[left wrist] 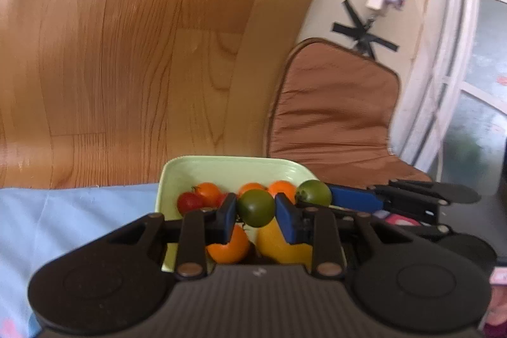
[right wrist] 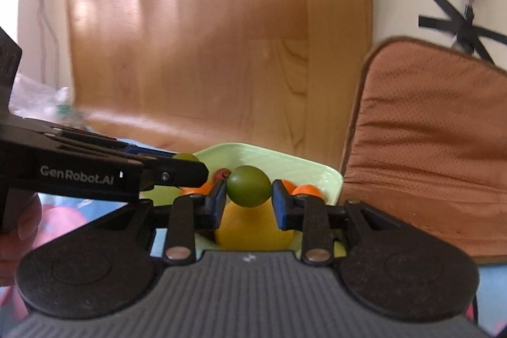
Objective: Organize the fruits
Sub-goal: 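Lift both green tomatoes into the basket and open both tools, then move the left tool down to the last mandarin on the cloth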
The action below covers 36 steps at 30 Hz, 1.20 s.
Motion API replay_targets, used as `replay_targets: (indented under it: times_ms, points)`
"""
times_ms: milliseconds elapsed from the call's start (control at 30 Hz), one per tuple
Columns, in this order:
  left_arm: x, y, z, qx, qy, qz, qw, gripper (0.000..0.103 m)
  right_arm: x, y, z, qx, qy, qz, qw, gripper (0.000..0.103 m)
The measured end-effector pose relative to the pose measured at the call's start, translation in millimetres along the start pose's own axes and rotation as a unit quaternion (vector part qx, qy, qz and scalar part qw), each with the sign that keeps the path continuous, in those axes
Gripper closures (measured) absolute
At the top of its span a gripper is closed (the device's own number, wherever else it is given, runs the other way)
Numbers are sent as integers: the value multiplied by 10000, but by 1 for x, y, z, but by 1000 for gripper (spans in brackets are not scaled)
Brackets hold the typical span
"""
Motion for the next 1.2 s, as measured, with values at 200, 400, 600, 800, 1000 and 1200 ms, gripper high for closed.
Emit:
replay_targets:
  times_ms: [200, 400, 600, 800, 1000, 1200]
  points:
    - [15, -27, 3, 131, 166, 89, 9997, 71, -3, -11, 1, -25, -120, -12, 9999, 68]
    - [13, -13, 5, 24, 200, 129, 9997, 62, -3, 7, 3, -162, -194, -38, 9997, 68]
    - [-6, 35, -4, -180, 129, -118, 9997, 62, 6, 47, -5, -322, -220, 51, 9992, 68]
    - [-23, 64, -46, 84, 256, -396, 9989, 61, 23, 75, -41, 139, -149, 436, 9988, 67]
    - [-29, 49, -70, 465, 497, -343, 9971, 54, 51, 68, -66, 679, 316, 570, 9956, 53]
    - [-33, 30, -80, 700, 445, -156, 9964, 52, 60, 34, -68, 1056, 374, 581, 9920, 48]
Point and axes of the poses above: each gripper's, at about its wrist camera, not at the fingertips, and y roughly against the way its jaws point, x to its left, z to its top, the point moved 9 cm from there along -y, roughly the way its jaws point, and after that the axes turned 1 degree about x, right-handed, at the moved point
